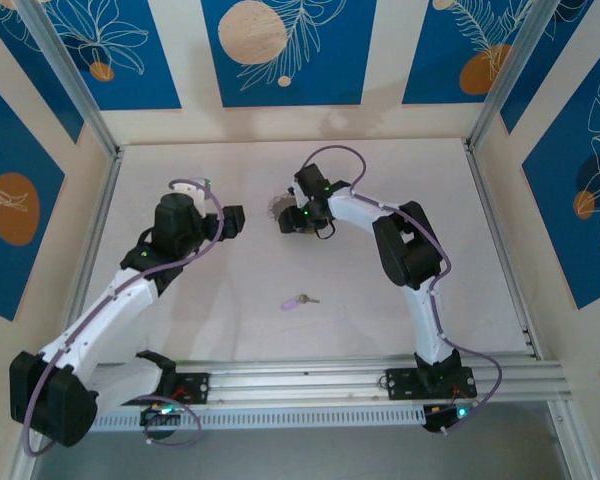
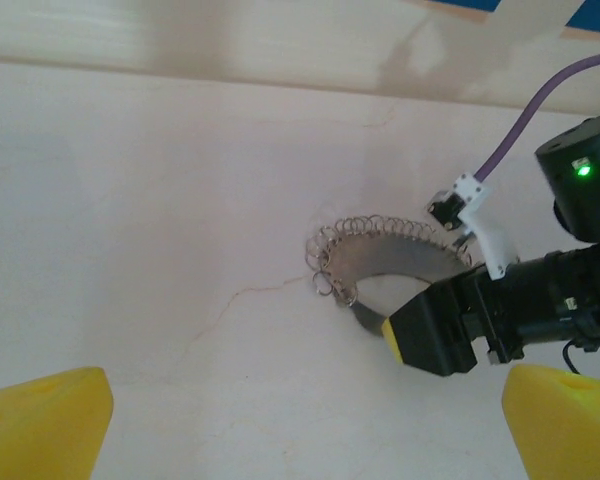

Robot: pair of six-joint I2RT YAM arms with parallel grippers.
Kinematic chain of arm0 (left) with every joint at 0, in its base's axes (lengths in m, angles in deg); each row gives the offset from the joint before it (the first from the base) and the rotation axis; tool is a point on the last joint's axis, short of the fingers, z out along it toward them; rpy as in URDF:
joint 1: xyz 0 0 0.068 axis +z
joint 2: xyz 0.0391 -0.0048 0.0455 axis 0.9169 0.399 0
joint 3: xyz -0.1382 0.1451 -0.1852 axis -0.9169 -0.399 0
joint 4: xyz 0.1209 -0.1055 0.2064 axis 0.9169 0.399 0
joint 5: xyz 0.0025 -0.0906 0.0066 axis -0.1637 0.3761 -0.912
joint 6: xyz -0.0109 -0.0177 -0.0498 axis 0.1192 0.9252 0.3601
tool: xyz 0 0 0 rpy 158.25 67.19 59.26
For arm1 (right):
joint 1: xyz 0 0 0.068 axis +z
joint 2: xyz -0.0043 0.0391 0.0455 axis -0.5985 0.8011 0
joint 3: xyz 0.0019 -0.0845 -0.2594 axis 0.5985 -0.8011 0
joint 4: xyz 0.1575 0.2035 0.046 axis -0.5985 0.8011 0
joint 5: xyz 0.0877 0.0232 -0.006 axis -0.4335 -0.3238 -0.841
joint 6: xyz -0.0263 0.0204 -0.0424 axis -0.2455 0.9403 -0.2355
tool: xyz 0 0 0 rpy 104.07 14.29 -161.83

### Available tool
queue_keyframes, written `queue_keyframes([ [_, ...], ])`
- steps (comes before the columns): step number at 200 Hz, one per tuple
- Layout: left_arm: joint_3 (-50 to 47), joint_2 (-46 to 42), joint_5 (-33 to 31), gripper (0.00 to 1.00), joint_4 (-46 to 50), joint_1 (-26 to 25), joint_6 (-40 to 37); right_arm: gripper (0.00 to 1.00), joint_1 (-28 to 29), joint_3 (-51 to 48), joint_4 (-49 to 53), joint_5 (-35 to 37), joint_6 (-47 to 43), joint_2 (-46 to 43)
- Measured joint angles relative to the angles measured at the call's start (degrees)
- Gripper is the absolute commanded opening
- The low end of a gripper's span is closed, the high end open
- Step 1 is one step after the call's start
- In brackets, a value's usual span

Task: Put the keys on the keyring

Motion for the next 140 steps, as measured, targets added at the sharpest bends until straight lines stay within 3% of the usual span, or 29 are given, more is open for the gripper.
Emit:
queue_keyframes([
  [96,-0.4,-0.3,2.3,1.0,1.5,0.0,-0.3,0.66,6.6,-13.4,-3.6,2.1,4.3,-8.8],
  [140,-0.4,0.5,3.7,1.0,1.5,0.0,1.7,0.66,7.1,-15.9,-2.8,2.8,7.0,-15.7],
])
